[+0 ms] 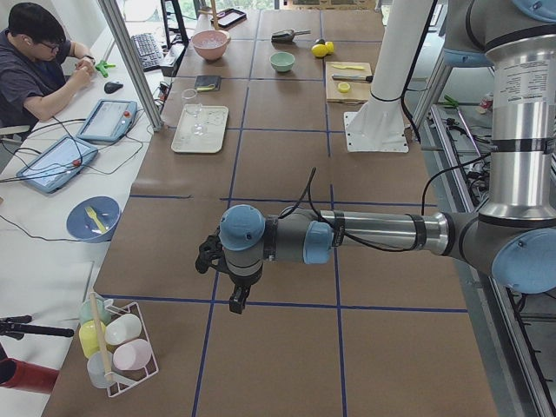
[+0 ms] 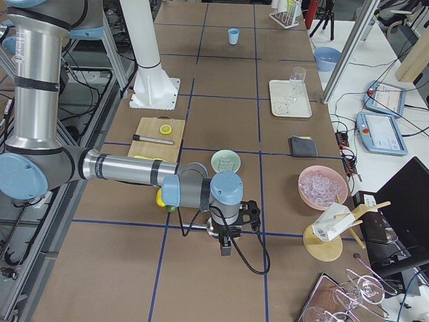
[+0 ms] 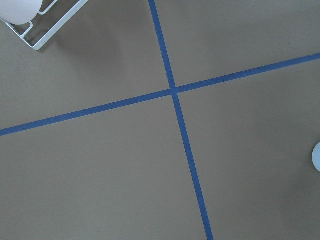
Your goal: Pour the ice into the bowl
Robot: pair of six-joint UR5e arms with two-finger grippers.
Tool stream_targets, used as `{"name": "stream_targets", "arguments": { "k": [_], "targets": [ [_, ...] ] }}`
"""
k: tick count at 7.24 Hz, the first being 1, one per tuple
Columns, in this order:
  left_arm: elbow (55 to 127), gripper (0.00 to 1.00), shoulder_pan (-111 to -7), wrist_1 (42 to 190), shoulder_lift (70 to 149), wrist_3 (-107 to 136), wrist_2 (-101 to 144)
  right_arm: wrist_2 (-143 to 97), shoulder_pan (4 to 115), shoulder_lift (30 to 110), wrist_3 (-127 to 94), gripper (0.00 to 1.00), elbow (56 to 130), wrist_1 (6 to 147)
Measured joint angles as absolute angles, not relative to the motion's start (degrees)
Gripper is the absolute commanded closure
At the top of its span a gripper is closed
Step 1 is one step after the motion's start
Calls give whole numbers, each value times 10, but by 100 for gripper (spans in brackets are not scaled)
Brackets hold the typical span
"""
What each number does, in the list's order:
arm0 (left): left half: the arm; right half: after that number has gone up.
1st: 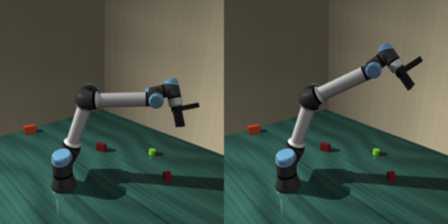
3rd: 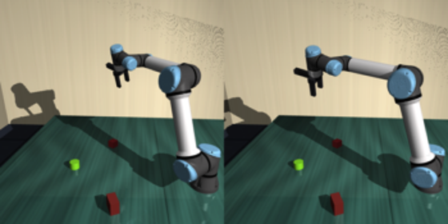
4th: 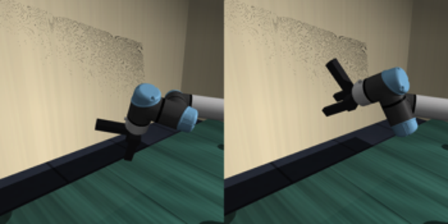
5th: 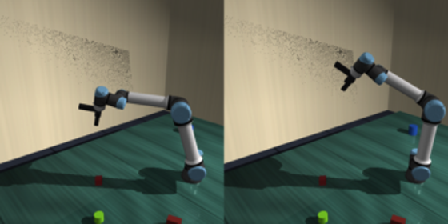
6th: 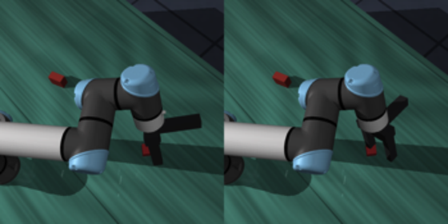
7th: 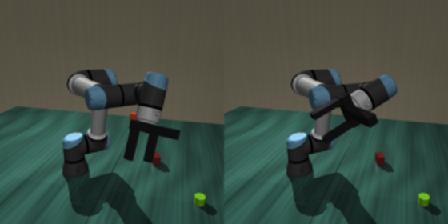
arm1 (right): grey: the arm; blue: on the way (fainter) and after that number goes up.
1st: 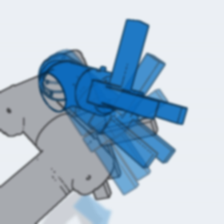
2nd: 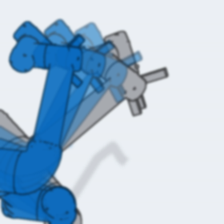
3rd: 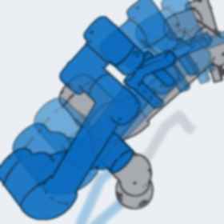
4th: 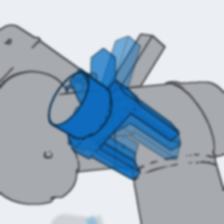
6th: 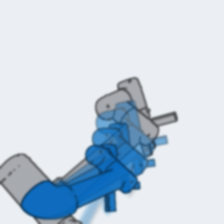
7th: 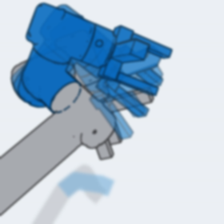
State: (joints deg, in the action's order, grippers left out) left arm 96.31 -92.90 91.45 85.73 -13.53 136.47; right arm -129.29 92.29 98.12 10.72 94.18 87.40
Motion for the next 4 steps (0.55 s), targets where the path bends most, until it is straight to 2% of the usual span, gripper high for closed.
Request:
{"name": "stream_targets", "arguments": {
  "k": [4],
  "targets": [
    [961, 0, -928, 915, 858, -135, 1378, -1294, 912, 981, 106, 0, 941, 873]
  ]
}}
